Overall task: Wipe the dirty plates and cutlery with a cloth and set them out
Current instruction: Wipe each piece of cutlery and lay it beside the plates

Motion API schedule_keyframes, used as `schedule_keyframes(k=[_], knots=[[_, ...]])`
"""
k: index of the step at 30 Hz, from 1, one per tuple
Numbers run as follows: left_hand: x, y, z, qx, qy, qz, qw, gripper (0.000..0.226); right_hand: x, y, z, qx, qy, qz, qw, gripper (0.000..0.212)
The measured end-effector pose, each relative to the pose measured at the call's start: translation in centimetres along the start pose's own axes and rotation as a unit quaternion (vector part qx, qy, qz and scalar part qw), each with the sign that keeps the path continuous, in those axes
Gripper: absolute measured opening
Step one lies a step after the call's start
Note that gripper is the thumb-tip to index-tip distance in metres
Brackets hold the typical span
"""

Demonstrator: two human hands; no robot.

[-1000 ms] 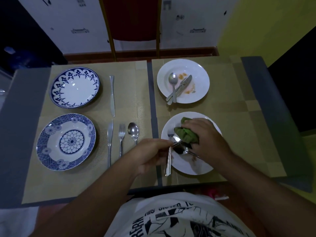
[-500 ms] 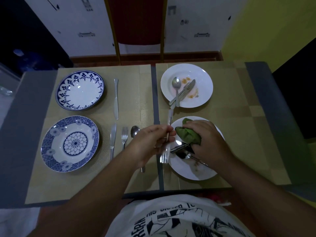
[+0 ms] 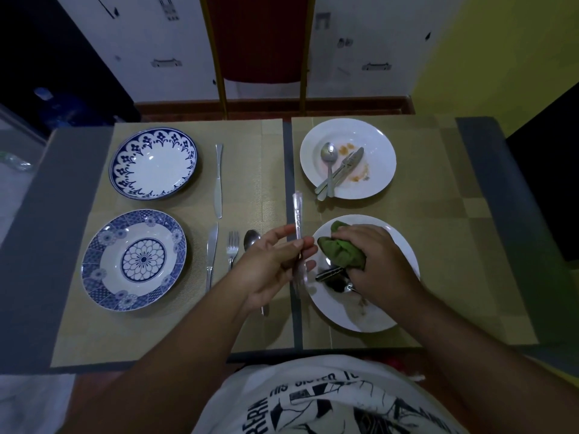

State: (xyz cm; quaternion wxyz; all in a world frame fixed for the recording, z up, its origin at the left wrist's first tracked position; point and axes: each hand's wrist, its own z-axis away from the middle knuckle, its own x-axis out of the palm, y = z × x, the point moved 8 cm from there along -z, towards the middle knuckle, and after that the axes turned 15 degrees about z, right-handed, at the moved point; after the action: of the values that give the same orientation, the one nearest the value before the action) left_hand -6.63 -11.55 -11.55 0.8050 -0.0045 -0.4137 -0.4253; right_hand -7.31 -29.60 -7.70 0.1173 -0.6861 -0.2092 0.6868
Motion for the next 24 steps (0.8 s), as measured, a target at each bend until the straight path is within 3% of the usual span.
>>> schedule_keyframes(k=[3, 7, 16, 24], knots=[[-0.3, 0.1, 0.3, -0.017, -0.013, -0.005, 1.000, 0.039, -0.1, -0.4, 0.0, -0.003, 0.000, -0.012, 1.000, 0.061], [-0.6, 0.2, 0.6, -0.016, 0.004, -0.029, 0.999, 0.024, 0.0, -0.9, 0.0, -0.008, -0.004, -0.013, 1.000, 0.062], [-0.8, 0.2, 1.0, -0.012, -0.012, 0.015, 1.000, 0.025, 0.0, -2.1, 0.0, -0.025, 0.004, -0.018, 1.000, 0.062], [-3.0, 1.1, 0.7, 0.006, 0.073, -0.122, 0.990, 0.031, 0.0, -3.4, -0.3, -0.062, 0.008, -0.002, 0.998, 0.066]])
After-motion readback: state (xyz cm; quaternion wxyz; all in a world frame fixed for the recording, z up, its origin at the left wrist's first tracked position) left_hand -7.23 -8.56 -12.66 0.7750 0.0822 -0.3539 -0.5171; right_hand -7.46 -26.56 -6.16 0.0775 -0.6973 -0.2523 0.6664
